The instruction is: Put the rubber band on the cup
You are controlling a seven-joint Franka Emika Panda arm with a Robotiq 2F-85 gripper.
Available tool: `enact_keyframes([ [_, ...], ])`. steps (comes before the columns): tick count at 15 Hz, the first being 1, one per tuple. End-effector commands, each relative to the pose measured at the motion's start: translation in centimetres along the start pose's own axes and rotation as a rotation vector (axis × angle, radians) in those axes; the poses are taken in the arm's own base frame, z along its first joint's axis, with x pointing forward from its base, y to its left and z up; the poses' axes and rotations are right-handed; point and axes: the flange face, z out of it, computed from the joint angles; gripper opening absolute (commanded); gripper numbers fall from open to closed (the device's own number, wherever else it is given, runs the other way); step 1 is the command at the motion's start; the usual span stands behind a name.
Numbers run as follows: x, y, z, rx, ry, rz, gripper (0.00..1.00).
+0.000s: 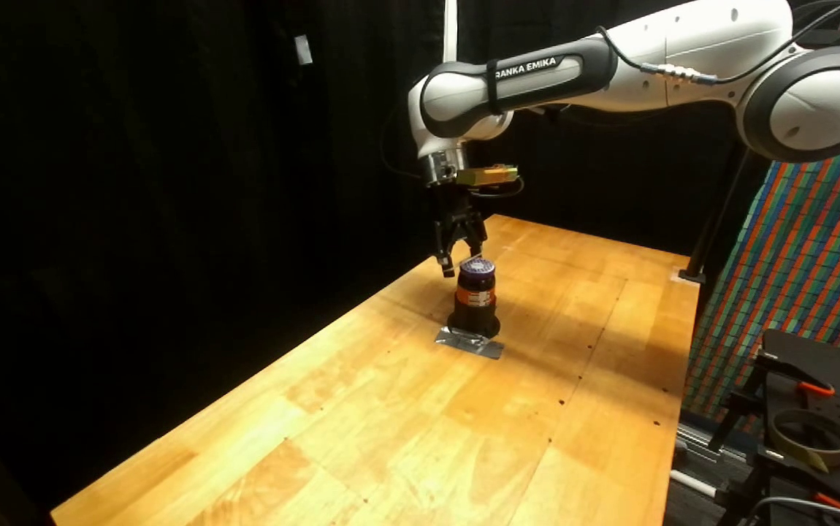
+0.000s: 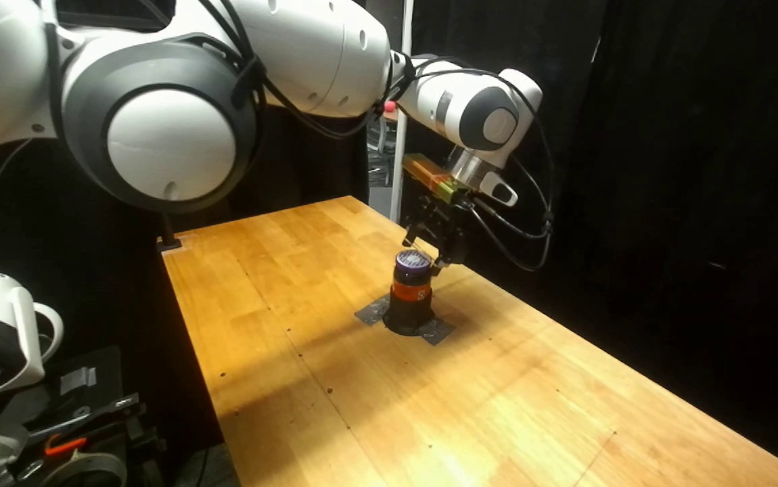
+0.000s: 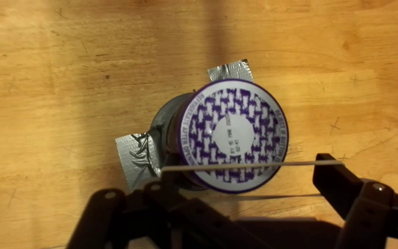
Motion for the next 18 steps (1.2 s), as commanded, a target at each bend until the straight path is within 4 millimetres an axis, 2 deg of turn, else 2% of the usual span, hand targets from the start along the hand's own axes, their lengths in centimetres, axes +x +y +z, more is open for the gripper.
enact_keyframes([
  [1,-0.9,-0.2,-0.2,0.037,-0.018,0.014,1.0],
  [8,-2.6,0.4,1.3,0.027,-0.001,0.058,1.0],
  [13,-5.0,0.2,1.3,0.028,0.043,0.061,1.0],
  [18,-8.1,0.1,2.3,0.024,0.068,0.062,1.0],
])
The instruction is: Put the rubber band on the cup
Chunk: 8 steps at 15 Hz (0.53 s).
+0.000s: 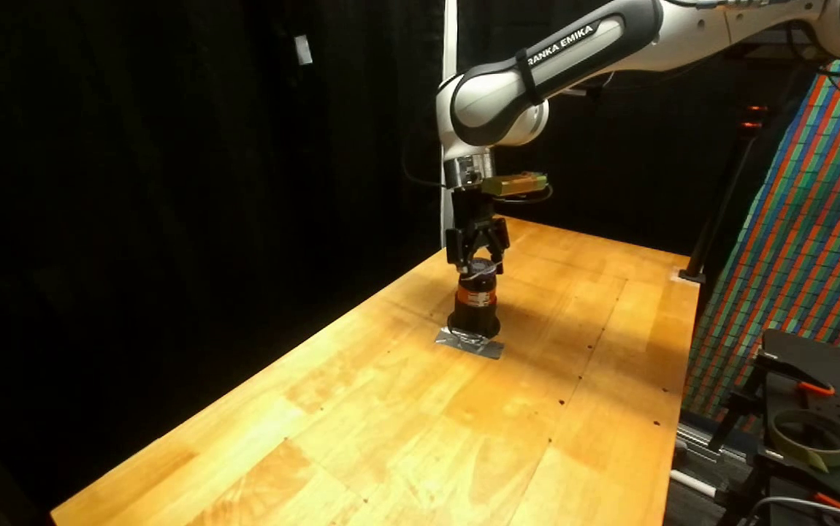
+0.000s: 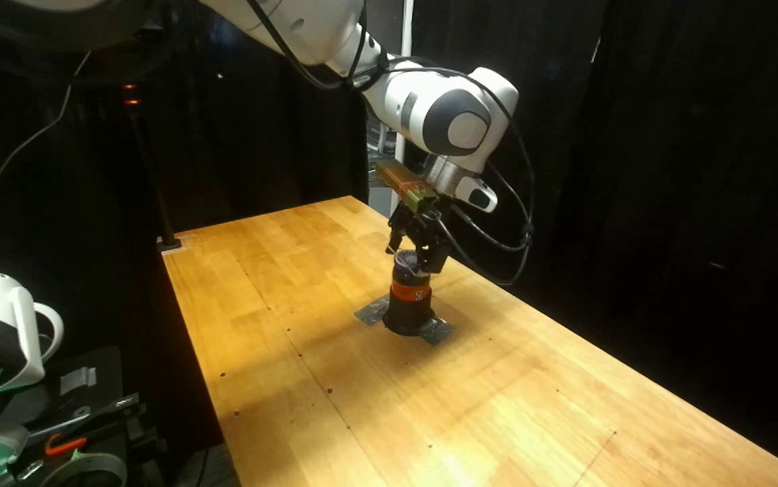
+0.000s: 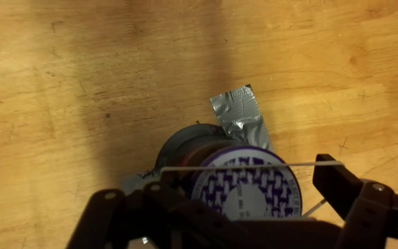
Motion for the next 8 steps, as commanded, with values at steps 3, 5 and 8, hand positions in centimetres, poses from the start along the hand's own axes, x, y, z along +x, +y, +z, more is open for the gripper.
enact_keyframes([
  [3,-5.3,-0.1,1.1,0.01,0.041,0.013,1.0],
  [5,-6.4,0.1,1.5,0.0,0.092,0.017,0.75],
  [8,-8.4,0.4,1.9,-0.007,0.167,0.02,0.51],
])
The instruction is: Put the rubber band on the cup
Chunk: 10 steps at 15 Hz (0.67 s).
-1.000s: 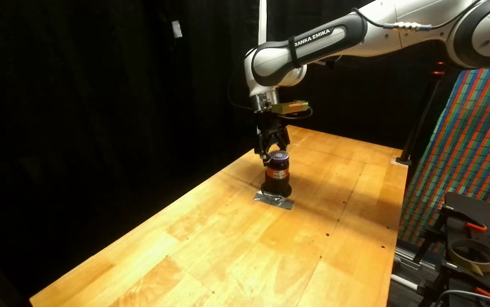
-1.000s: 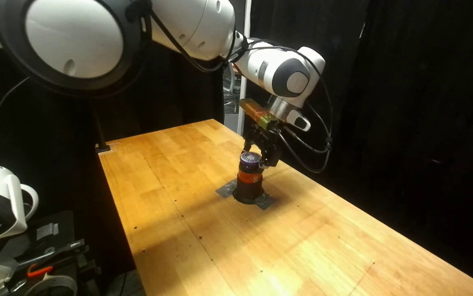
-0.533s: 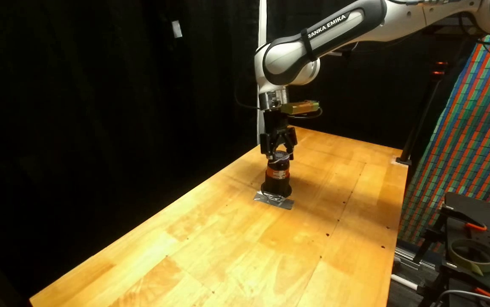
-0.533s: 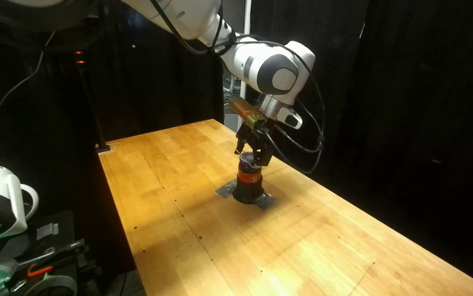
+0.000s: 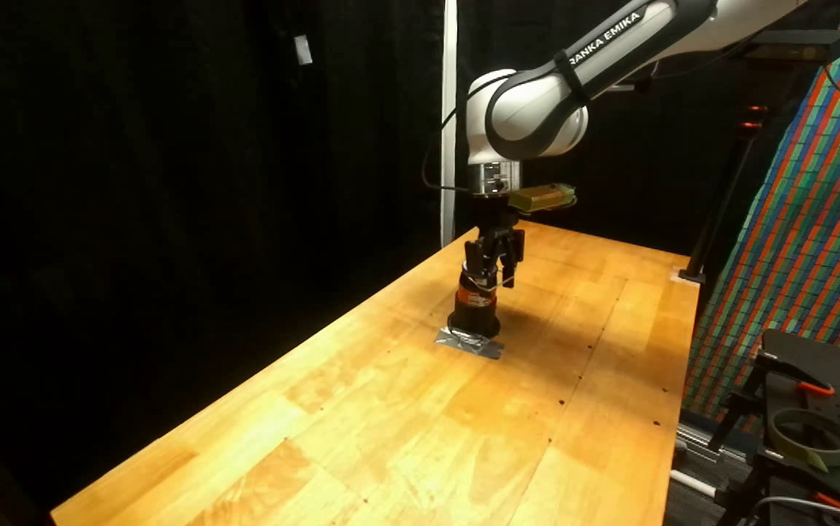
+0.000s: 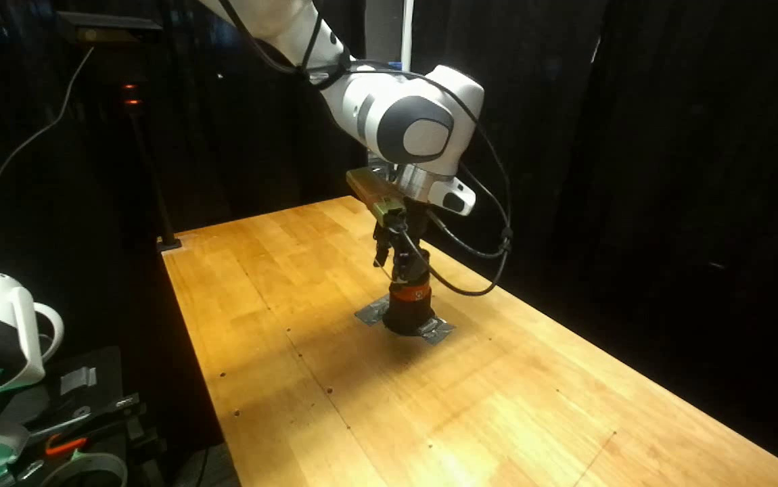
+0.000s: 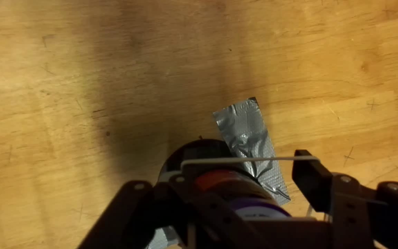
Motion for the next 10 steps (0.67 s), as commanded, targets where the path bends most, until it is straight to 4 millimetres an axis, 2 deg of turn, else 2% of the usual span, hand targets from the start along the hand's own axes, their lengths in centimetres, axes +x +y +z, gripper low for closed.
enact_keyframes([
  [1,-4.8,0.4,-0.1,-0.006,0.063,0.013,0.42],
  [6,-9.3,0.9,0.5,-0.018,0.216,0.008,0.05],
  [7,-10.0,0.9,0.7,-0.026,0.254,0.007,0.01],
  [10,-12.1,0.7,1.1,-0.021,0.38,-0.008,0.0],
])
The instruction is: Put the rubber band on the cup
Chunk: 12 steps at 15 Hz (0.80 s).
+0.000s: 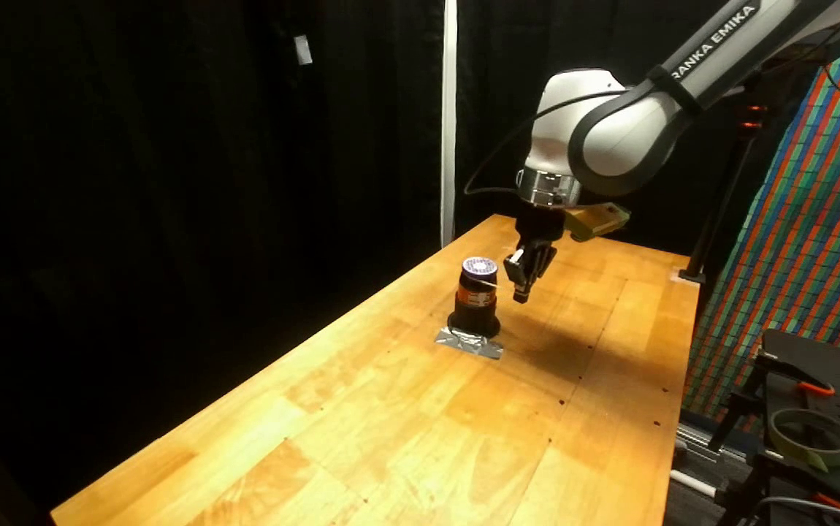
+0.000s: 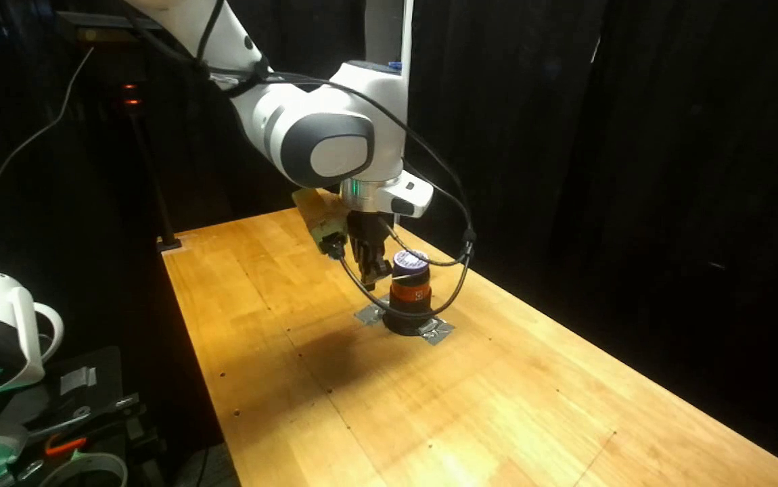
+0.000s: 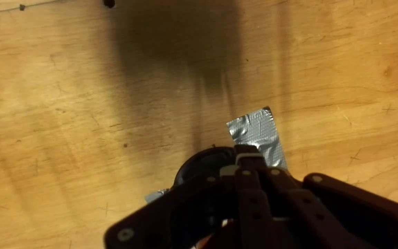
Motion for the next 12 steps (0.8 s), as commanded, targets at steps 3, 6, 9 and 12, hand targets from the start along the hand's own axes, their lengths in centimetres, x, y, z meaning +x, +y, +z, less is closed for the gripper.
enact_keyframes([
  [3,-4.7,-0.3,-1.3,0.018,0.254,-0.01,0.0],
  [6,-5.7,-0.4,-1.5,0.058,0.42,-0.033,0.0],
  [9,-6.2,0.2,-1.4,0.064,0.554,-0.07,0.0],
  [12,-6.8,0.5,-1.1,0.051,0.656,-0.102,0.0],
])
